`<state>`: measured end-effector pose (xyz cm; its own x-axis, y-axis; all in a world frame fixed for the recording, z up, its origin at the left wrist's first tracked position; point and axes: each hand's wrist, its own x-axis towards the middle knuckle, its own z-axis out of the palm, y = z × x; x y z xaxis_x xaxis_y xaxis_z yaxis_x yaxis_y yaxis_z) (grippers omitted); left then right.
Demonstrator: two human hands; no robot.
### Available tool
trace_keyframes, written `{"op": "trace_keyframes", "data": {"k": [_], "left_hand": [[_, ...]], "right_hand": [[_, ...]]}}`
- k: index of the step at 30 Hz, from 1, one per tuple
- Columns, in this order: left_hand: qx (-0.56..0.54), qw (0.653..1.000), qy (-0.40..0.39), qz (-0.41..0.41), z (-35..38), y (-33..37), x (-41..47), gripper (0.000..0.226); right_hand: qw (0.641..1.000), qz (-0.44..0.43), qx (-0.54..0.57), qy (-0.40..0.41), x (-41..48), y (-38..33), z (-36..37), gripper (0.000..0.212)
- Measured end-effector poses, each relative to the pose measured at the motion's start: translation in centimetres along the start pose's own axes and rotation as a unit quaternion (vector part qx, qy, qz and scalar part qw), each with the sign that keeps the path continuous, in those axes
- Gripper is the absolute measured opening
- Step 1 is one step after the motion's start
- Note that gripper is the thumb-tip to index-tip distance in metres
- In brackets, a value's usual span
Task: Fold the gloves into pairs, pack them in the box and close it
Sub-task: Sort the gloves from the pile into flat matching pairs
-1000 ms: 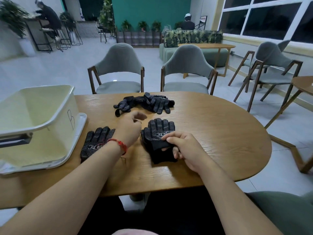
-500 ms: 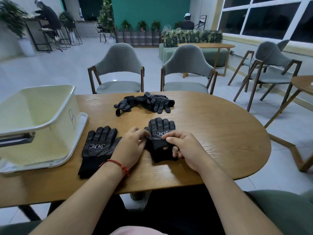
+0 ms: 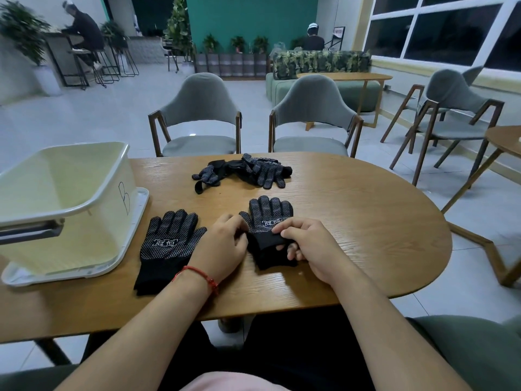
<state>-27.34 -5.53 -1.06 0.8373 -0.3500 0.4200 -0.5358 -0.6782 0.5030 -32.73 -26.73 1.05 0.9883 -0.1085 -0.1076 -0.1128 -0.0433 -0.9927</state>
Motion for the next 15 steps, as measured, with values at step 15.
{"op": "trace_keyframes", "data": {"k": [15], "left_hand": [[0.001,1.0,-0.023,-0.017,-0.15,0.22,-0.32,0.019]], "right_hand": [[0.987,-0.11,0.006,0.12,-0.51,0.54,-0.68,0.02]]}}
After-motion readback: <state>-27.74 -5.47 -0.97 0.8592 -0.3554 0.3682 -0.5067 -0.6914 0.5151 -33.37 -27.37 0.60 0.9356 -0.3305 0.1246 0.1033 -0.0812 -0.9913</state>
